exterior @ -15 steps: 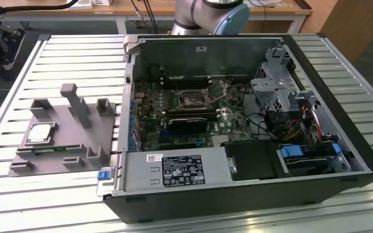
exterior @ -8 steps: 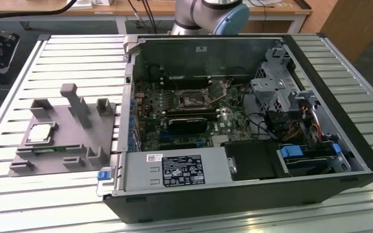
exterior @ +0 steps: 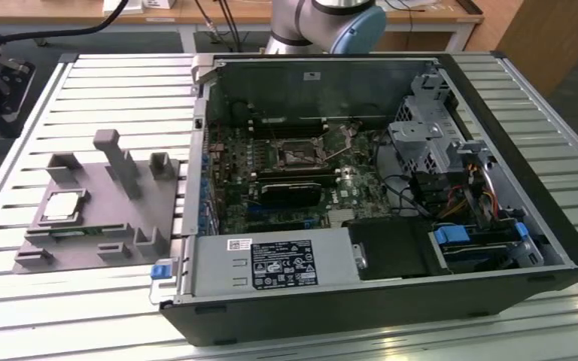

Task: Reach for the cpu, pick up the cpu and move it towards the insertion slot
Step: 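Reach for the cpu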

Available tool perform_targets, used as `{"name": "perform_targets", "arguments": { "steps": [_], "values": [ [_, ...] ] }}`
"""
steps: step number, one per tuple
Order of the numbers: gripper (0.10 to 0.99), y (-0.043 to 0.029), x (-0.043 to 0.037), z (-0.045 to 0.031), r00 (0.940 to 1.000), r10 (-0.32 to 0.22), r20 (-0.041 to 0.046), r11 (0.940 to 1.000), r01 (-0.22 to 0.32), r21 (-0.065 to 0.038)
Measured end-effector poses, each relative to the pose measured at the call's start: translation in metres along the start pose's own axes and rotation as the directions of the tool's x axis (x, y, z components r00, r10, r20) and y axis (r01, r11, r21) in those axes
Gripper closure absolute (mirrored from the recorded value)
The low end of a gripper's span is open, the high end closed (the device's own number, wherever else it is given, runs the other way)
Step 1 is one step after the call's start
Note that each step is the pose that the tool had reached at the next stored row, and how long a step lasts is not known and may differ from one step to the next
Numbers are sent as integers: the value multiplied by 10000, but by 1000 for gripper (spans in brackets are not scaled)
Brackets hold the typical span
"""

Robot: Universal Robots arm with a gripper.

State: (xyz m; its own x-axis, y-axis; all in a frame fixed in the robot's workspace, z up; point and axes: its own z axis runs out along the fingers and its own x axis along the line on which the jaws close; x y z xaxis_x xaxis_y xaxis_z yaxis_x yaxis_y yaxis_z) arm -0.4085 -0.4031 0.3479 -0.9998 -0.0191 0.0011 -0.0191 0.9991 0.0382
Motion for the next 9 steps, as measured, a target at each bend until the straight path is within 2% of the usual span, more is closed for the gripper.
{"name": "perform_targets", "arguments": {
  "steps": [5, 7, 9],
  "values": [
    [980, -11, 0, 56, 10000, 0, 0, 10000, 0, -4],
    [980, -26, 2, 83, 10000, 0, 2, 10000, 0, -50],
    [973, -32, 3, 120, 10000, 1, 1, 10000, -1, -52]
  ]
}}
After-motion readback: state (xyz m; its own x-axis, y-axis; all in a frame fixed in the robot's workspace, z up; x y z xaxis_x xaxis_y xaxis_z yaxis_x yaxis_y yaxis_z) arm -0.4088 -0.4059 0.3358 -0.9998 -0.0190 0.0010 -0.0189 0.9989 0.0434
